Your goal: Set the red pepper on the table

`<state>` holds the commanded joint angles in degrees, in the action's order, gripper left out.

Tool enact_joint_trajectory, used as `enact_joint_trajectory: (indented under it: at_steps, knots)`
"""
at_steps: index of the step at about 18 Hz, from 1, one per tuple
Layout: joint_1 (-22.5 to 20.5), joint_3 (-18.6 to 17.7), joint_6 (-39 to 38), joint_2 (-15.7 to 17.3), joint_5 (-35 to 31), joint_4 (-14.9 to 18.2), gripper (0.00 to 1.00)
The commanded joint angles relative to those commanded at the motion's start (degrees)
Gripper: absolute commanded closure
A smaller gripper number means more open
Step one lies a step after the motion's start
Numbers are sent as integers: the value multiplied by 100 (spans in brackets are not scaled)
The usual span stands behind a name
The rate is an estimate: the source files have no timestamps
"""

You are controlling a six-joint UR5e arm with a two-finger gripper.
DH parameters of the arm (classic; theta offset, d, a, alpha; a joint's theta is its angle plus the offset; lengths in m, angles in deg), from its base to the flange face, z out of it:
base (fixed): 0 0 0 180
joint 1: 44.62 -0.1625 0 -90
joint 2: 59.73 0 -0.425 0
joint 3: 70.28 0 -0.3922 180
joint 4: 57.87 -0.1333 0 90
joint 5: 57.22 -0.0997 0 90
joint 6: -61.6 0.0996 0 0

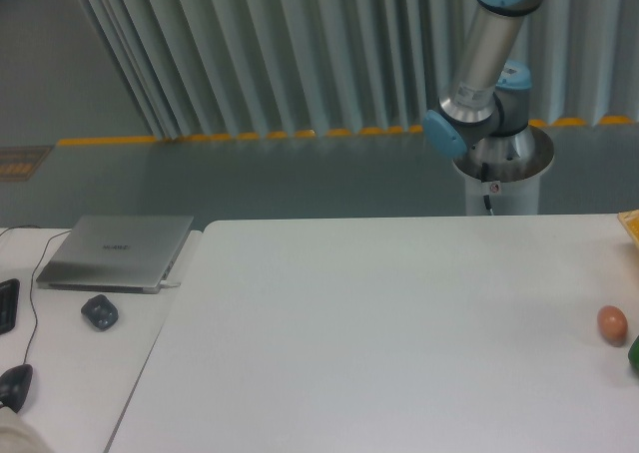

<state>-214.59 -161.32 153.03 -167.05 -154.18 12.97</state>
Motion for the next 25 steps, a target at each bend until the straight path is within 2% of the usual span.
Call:
enact_joint_trajectory:
  at_steps: [7, 12, 14, 20, 25]
  knots:
    - [-615, -633, -555, 492, 880, -35, 1]
    - [-704, -1090, -1320, 677, 1232, -88, 1]
    - [-695, -1152, -1575, 677, 1381, -97, 1]
    - [-712, -1222, -1672, 651, 1399, -114, 1]
    - [-774, -1257, -1663, 572, 1399, -307, 2]
